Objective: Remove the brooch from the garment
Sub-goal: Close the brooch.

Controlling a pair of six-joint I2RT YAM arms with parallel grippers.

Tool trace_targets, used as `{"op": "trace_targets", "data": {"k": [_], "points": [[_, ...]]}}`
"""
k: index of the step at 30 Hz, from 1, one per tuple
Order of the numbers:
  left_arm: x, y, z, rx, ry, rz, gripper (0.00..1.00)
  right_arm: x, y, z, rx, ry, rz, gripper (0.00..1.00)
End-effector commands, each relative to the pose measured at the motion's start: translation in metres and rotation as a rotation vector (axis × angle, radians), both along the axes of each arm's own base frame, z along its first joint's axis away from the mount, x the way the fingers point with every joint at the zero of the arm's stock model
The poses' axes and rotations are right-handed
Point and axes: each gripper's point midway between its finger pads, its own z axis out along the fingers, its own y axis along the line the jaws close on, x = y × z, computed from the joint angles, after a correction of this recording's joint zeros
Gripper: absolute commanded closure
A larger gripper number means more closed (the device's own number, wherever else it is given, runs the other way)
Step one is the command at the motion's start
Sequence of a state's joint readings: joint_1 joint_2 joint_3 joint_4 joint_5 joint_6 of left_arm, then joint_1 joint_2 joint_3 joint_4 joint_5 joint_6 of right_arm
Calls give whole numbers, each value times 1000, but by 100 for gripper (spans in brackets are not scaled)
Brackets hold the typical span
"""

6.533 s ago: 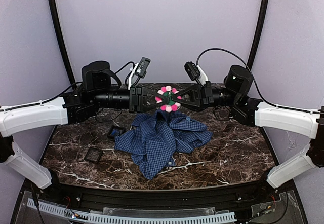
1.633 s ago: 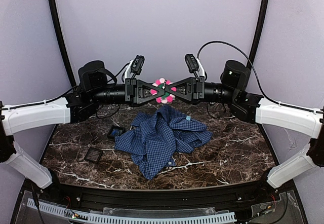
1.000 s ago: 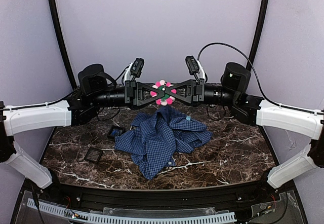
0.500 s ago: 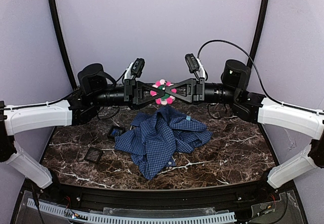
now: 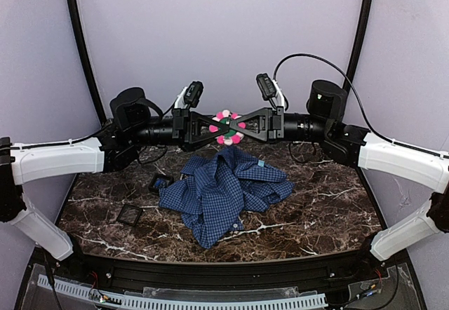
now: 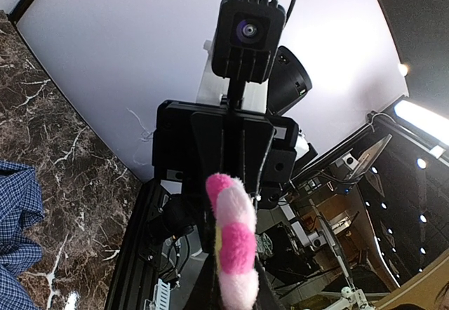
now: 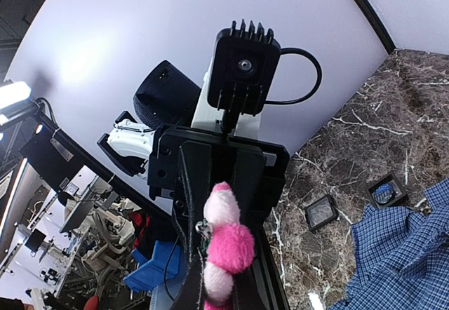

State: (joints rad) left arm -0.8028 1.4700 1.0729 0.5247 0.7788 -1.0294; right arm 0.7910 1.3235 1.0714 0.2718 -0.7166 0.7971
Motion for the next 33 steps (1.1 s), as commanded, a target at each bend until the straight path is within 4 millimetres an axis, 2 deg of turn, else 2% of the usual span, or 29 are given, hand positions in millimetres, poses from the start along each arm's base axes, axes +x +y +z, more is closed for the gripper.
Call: {"op": "trace_targets", "data": {"k": [1,23,33], "points": [[21,6,-29,82,149,53,99,-16,-6,41,96,-171,59,100],[7,2,-48,239,81,-54,99,1,3,15,49,-47,61,100],[4,-1,-60,309,76,-111,99,-3,8,4,23,-20,118,100]]}}
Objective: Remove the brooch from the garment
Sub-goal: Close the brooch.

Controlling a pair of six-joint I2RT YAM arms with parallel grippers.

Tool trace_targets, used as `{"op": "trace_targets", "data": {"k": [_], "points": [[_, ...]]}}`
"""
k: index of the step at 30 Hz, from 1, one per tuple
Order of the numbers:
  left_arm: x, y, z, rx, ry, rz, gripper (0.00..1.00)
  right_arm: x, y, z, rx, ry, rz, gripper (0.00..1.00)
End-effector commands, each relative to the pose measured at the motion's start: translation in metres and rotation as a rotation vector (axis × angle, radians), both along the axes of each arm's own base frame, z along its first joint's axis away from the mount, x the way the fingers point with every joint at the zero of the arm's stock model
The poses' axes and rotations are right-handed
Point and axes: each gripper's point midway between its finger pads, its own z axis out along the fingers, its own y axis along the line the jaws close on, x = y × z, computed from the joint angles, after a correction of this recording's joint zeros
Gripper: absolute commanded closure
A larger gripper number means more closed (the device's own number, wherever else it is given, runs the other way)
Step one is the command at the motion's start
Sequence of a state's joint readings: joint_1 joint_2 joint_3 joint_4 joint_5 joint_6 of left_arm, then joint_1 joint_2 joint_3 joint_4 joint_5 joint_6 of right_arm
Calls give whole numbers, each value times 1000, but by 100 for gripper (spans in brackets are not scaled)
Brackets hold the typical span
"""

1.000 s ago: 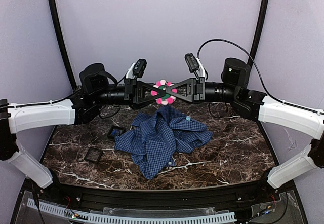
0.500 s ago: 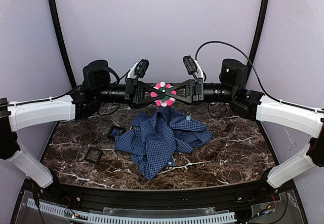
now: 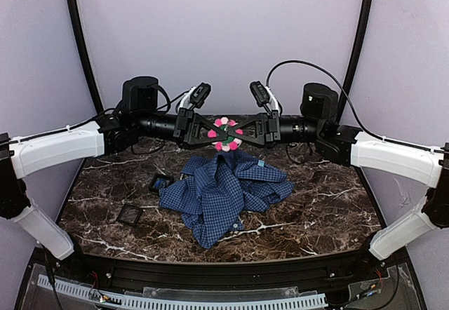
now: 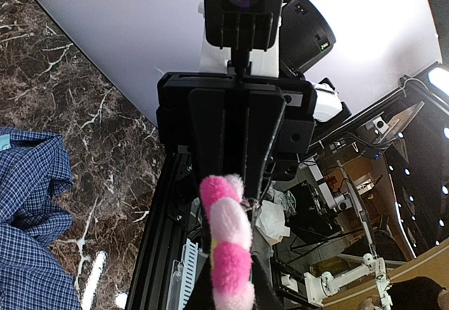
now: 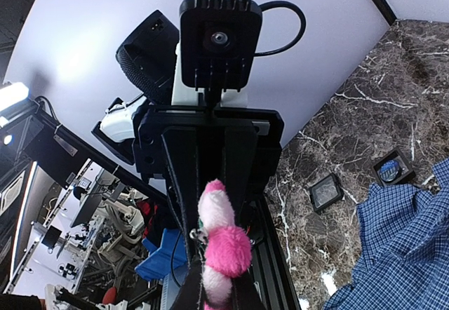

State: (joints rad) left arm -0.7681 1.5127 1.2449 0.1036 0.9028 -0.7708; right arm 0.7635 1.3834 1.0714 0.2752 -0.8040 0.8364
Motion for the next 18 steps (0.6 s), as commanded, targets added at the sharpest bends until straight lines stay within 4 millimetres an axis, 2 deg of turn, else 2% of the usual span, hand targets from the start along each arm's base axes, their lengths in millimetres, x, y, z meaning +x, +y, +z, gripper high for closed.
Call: {"op": "trace_targets", "data": {"k": [1,13,18], "points": [[3,-1,-39,128,123,-7,99,-9,3,27,63,-97,62,100],[10,2,-37,111,98,57,97,-12,-2,34,79,-118,50,100],[14,5,-31,90,71,109,83,-15,-4,34,77,-117,54,100]]}}
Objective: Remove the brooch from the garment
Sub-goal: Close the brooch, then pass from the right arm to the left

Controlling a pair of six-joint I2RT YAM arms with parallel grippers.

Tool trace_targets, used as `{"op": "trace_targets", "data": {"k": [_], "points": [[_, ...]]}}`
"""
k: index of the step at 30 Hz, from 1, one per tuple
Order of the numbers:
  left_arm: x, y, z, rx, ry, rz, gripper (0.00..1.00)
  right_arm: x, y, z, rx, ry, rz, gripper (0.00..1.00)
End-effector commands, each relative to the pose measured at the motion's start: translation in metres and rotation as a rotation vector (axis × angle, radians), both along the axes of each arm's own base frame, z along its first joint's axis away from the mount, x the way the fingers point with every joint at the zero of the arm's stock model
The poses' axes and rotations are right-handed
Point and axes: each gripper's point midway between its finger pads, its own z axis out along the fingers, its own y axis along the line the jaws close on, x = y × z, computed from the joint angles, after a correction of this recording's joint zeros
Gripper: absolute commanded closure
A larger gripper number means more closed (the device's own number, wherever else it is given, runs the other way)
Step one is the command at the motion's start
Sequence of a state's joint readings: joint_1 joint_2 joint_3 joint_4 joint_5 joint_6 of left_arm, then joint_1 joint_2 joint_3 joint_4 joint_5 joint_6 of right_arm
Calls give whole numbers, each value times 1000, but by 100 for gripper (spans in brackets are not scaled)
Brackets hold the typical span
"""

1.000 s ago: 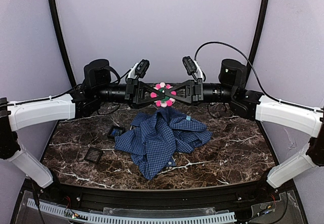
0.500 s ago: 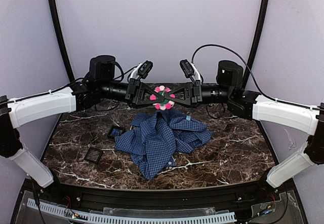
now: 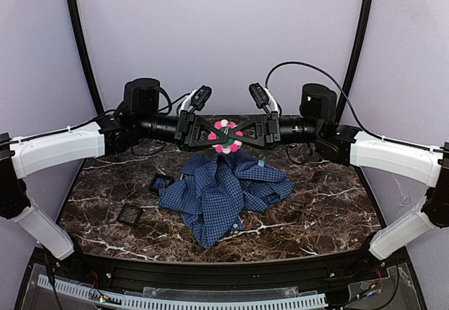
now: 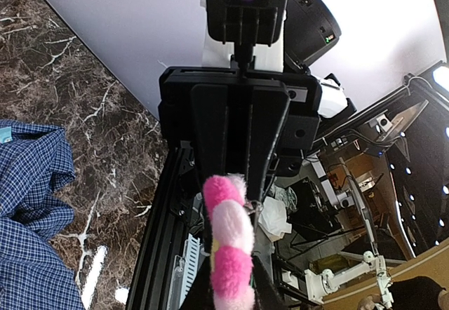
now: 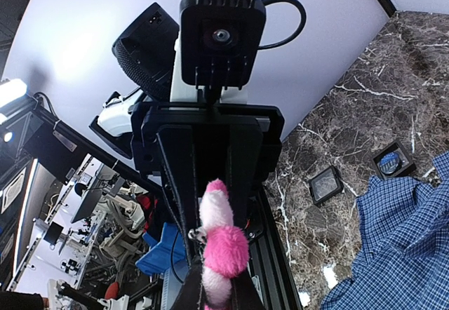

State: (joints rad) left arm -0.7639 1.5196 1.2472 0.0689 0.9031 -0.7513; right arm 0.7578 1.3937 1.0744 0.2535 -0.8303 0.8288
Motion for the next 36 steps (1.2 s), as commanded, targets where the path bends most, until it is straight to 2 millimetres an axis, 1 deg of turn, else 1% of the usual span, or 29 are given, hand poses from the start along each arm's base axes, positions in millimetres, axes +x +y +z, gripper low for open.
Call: {"op": "trace_targets", "data": {"k": [1,2,3,5,8,9,10,11,12,13,15,19,22,28,31,33,34,35,36], "points": [[13,6,-21,60,53,117,81,-14,-5,39,96,-127,30,100],[14,6,-21,60,50,122,79,-13,-5,38,93,-124,26,100],[14,7,-19,58,44,131,74,-13,-5,37,91,-122,21,100],[15,8,-18,57,38,142,66,-12,-6,36,90,-119,9,100],[15,11,-18,56,32,154,58,-11,-7,35,93,-118,-3,100],[14,12,-15,46,24,157,49,-10,-7,34,92,-116,-5,100],[15,13,-15,46,21,164,43,-10,-7,34,93,-115,-8,100],[14,15,-12,38,12,167,35,-9,-8,34,93,-114,-10,100],[14,16,-11,36,4,173,31,-9,-8,33,93,-113,-11,100],[13,17,-9,32,-1,176,26,-8,-8,33,94,-111,-12,100],[13,20,-6,19,-13,186,21,-6,-9,33,97,-109,-20,100],[13,26,2,-10,-34,205,15,-5,-11,34,103,-106,-21,100],[12,28,9,-33,-50,204,8,-4,-12,32,102,-102,-23,100],[10,28,18,-66,-65,191,6,-2,-13,32,102,-101,-32,100],[13,30,22,-80,-67,201,10,-3,-12,31,101,-98,-23,100],[14,29,25,-88,-68,198,20,-4,-12,30,102,-97,-16,100],[14,28,25,-90,-66,194,24,-4,-12,30,101,-94,-12,100],[14,27,23,-88,-61,186,30,-5,-12,30,101,-95,-7,100],[13,27,23,-88,-60,182,34,-5,-11,30,101,-94,-5,100]]}}
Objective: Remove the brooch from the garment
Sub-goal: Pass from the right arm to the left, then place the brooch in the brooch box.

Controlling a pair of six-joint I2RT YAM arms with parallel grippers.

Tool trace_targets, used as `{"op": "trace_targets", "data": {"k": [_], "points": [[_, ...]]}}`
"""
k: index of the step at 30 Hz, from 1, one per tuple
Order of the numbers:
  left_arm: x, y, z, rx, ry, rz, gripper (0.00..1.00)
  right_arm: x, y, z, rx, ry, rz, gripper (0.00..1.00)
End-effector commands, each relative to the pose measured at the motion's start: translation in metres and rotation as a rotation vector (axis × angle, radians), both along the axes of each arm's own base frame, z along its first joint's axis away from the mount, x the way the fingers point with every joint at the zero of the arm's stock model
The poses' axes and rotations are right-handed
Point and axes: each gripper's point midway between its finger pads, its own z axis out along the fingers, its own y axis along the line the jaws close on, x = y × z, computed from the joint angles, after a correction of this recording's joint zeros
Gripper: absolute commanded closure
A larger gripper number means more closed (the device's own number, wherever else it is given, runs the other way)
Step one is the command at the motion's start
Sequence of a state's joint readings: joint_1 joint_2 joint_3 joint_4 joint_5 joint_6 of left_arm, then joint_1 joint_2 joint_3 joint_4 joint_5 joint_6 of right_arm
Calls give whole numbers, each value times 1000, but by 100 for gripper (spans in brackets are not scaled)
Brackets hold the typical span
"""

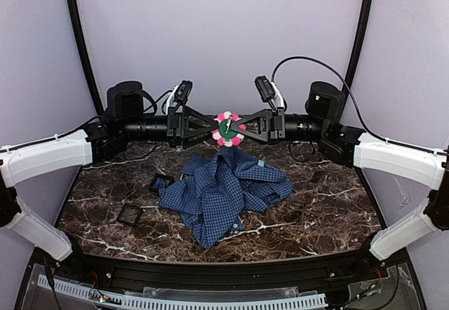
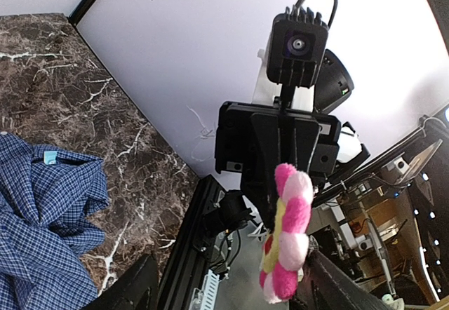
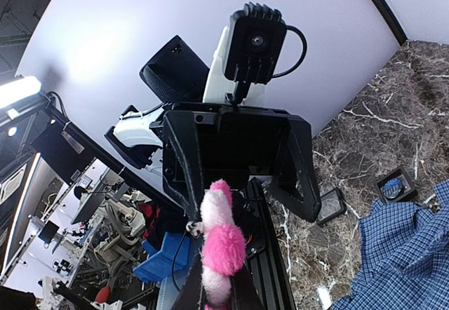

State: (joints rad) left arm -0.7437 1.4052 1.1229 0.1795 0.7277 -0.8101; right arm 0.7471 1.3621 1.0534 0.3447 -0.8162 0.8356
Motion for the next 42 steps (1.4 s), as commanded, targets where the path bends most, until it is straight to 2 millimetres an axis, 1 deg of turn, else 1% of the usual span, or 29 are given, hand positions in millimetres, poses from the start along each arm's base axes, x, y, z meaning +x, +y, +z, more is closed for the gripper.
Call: {"op": "trace_targets", "data": {"k": [1,5,7,11,13,15,16,17,18,19,20,22,25,26,27,28,29,31,32,33,34,35,36,37,38,39,40,41,42], "points": [[-5,3,12,-35,-30,-24,39,-6,-4,9,29,-26,24,100],[-5,1,11,-34,-28,-38,51,-6,-2,6,24,-22,31,100],[-5,-1,11,-30,-23,-46,53,-6,-2,5,23,-20,35,100],[-5,-3,11,-26,-23,-61,54,-5,0,3,18,-13,41,100],[-5,-4,10,-20,-25,-67,57,-5,0,3,17,-12,41,100],[-5,-5,11,-18,-27,-74,64,-4,1,2,14,-9,41,100],[-5,-6,10,-17,-27,-79,69,-4,1,0,10,-5,43,100],[-5,-6,10,-18,-26,-81,72,-3,2,-1,8,-2,43,100],[-6,-7,10,-18,-26,-87,78,-3,2,-2,5,1,41,100],[-6,-7,10,-20,-25,-90,82,-3,2,-2,4,1,41,100],[-6,-8,11,-21,-24,-95,88,-2,2,-3,2,3,40,100],[-8,-8,11,-25,-23,-102,97,1,2,-4,-1,7,29,100],[-8,-7,9,-21,-22,-101,99,7,0,-5,-4,14,1,100],[-8,-5,8,-11,-17,-91,99,9,-1,-6,-6,19,-11,99],[-7,-3,6,1,-31,-80,99,13,-3,-7,-10,24,-29,94],[-4,0,1,29,-25,-50,99,18,-6,-9,-15,31,-55,86],[0,4,-3,49,-44,-25,99,23,-9,-11,-24,37,-85,80],[10,20,-8,103,-63,74,99,33,-18,-15,-38,48,-141,64],[12,27,-19,154,-43,100,99,36,-24,-14,-38,48,-166,58],[19,37,-22,195,-86,164,99,39,-29,-15,-39,48,-186,52],[19,45,-38,269,-60,189,99,42,-33,-16,-43,46,-204,45],[26,56,-42,328,-100,258,99,45,-37,-18,-52,48,-223,35],[24,67,-59,412,-67,280,99,48,-40,-21,-69,50,-245,31],[32,81,-66,475,-89,355,99,51,-43,-23,-87,45,-263,29],[29,95,-83,559,-54,381,99,54,-44,-23,-106,28,-282,28],[35,113,-91,625,-52,474,99,57,-46,-27,-134,27,-304,28],[29,129,-110,709,-10,501,99,61,-48,-29,-154,21,-328,27],[34,149,-114,763,-7,602,99,63,-50,-31,-171,16,-349,27],[27,166,-132,835,45,641,99,69,-53,-33,-192,12,-385,27]]}}
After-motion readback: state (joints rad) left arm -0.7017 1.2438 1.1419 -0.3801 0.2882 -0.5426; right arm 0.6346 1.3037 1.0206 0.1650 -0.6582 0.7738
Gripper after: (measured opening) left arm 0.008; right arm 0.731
